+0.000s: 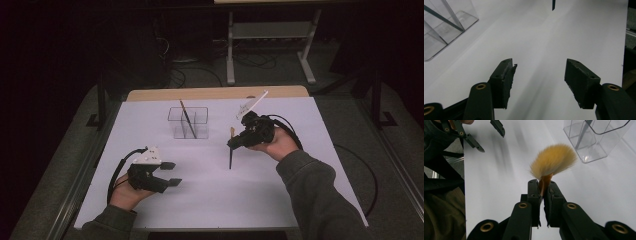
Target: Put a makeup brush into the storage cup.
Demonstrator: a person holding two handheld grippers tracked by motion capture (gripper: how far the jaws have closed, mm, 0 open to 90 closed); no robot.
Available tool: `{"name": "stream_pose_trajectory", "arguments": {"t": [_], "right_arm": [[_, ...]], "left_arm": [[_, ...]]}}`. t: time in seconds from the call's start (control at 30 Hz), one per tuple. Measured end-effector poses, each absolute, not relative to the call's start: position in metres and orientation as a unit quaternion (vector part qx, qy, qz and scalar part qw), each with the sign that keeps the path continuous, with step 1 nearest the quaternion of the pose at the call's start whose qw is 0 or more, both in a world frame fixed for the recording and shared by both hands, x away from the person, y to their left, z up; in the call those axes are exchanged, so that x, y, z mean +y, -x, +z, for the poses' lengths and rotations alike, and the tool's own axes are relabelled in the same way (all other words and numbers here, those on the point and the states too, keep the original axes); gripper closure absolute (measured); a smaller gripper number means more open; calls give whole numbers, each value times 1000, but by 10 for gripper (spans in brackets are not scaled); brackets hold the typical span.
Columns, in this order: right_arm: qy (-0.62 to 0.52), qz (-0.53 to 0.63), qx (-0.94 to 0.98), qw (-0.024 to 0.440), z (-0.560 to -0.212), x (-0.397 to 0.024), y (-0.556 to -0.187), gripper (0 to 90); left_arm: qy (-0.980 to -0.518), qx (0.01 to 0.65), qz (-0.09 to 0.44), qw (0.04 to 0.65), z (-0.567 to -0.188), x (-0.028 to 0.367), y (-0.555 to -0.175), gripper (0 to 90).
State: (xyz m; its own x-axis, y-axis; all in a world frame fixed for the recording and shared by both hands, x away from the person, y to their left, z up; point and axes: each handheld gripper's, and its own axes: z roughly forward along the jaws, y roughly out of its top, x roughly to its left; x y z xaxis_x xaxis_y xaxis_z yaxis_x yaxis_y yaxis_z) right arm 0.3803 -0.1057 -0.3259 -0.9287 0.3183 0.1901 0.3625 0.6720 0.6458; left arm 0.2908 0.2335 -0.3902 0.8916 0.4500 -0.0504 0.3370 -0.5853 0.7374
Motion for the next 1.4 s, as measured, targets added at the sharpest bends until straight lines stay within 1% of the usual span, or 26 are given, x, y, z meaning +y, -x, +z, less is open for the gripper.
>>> {"name": "stream_pose_trajectory", "arguments": {"t": [0.4, 0.93, 1.4], "right_arm": [[183, -359, -915, 23, -319, -103, -393, 827], [181, -353, -918, 16, -306, -86, -410, 827], [181, -353, -918, 3, -288, -75, -427, 827]], "left_arm": [[-884, 234, 73, 398, -391, 240, -292, 348], [-880, 239, 76, 403, -390, 246, -293, 332], [-879, 236, 73, 408, -389, 247, -293, 329]]}}
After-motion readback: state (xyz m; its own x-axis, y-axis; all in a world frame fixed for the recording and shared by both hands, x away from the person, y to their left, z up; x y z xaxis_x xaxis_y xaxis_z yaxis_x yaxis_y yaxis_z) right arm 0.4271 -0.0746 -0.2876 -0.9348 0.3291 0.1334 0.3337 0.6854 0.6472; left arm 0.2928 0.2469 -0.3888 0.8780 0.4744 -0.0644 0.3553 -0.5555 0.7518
